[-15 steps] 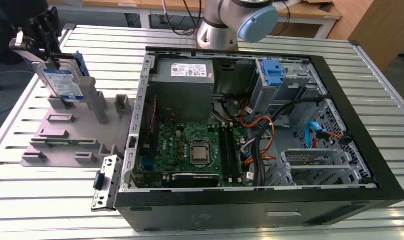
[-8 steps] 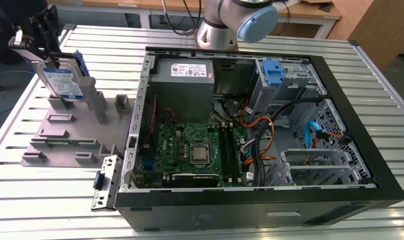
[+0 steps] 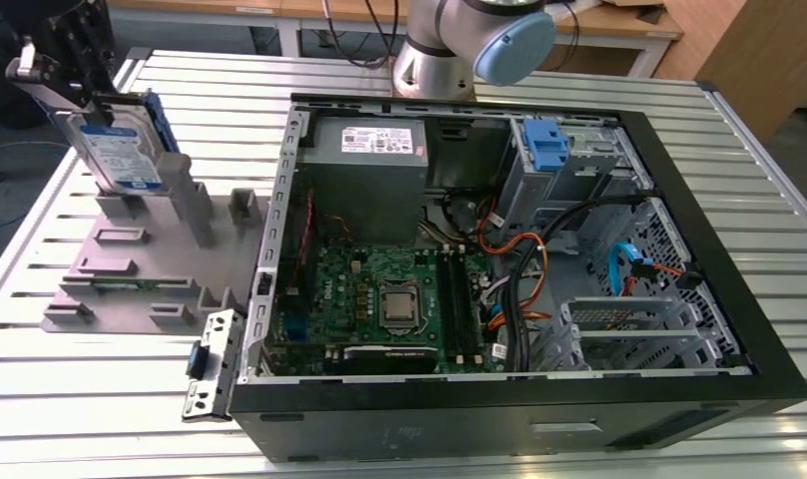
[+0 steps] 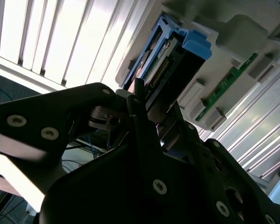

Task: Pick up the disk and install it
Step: 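Pick up the disk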

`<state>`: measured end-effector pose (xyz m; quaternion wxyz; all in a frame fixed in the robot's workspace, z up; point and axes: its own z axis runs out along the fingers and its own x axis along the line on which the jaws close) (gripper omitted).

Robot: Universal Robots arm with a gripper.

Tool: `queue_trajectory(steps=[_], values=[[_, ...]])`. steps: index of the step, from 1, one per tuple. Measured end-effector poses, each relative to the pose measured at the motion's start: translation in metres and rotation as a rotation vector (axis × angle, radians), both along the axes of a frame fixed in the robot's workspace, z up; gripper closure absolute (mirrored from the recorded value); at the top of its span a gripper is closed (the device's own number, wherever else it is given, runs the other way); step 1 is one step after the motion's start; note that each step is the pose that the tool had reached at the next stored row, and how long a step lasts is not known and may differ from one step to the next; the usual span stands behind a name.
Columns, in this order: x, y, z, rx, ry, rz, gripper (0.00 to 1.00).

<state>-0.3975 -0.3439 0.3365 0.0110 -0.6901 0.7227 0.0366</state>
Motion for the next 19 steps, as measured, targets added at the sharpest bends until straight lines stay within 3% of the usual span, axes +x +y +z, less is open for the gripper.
queue_trajectory(steps=[9, 19], values=[[0.0000, 0.0000, 0.0077, 0.0000, 0.0000, 0.000, 0.65], [0.0000, 0.0000, 0.0091, 0.0000, -0.0001, 0.000, 0.65]])
